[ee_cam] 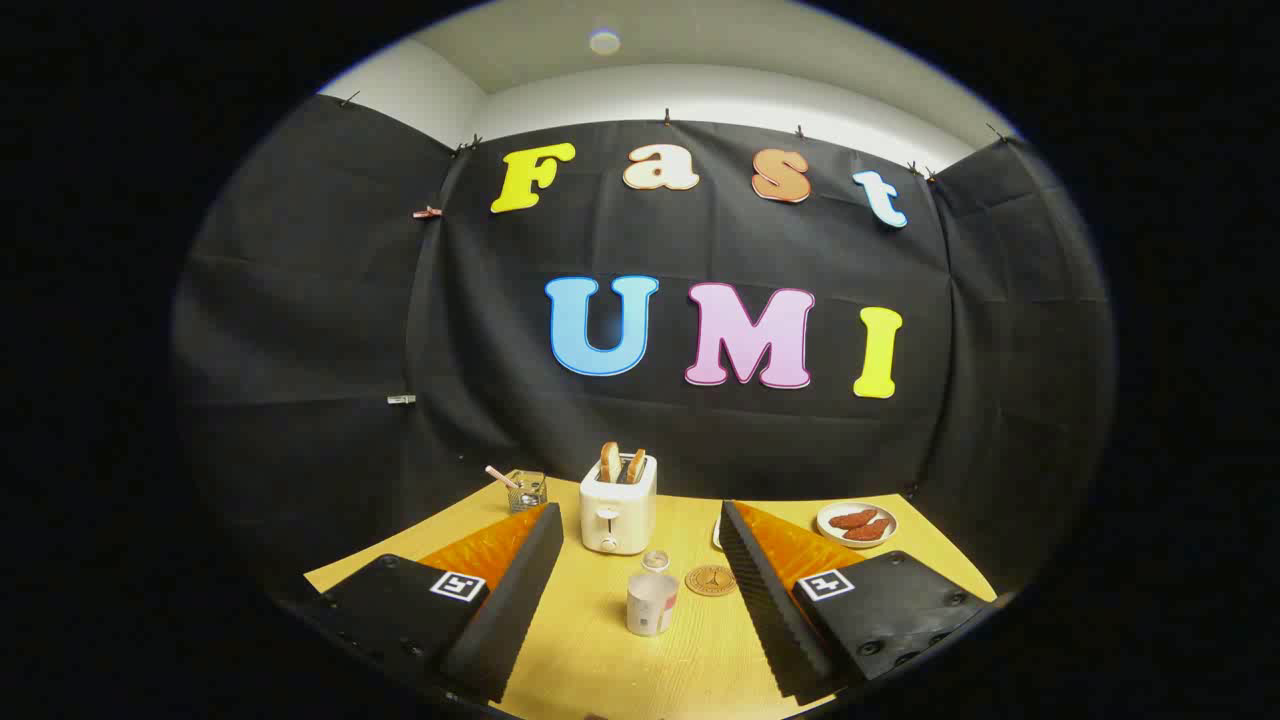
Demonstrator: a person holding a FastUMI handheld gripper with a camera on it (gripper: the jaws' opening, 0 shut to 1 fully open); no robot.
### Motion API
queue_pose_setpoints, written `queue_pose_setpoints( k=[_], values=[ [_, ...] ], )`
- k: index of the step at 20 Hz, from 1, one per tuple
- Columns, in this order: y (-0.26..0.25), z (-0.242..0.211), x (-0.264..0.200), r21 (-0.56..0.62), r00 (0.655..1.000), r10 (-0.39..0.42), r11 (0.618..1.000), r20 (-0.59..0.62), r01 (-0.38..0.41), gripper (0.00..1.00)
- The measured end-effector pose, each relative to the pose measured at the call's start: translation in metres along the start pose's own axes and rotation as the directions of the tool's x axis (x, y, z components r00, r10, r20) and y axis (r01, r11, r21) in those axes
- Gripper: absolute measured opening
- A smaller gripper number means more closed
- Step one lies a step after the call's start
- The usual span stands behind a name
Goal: Take the bottle from table, then pour the juice into the cup, finally place the bottle on the coaster
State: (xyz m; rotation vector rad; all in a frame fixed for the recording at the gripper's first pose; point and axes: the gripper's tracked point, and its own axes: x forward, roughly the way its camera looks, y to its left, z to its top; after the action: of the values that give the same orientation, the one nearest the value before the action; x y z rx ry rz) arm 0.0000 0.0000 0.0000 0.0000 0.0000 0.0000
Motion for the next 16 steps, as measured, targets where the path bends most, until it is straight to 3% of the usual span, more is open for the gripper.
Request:
queue_pose_setpoints(
  k=[6, 11, 16],
  values=[
    [0.000, -0.018, 0.003, -0.070, 0.998, 0.050, 0.996, -0.046, -0.053, 0.97],
    [0.016, -0.021, 0.011, -0.059, 0.992, 0.103, 0.993, -0.067, -0.107, 0.97],
    [0.019, -0.010, 0.016, -0.046, 0.994, 0.092, 0.994, -0.064, -0.095, 0.97]
  ],
)
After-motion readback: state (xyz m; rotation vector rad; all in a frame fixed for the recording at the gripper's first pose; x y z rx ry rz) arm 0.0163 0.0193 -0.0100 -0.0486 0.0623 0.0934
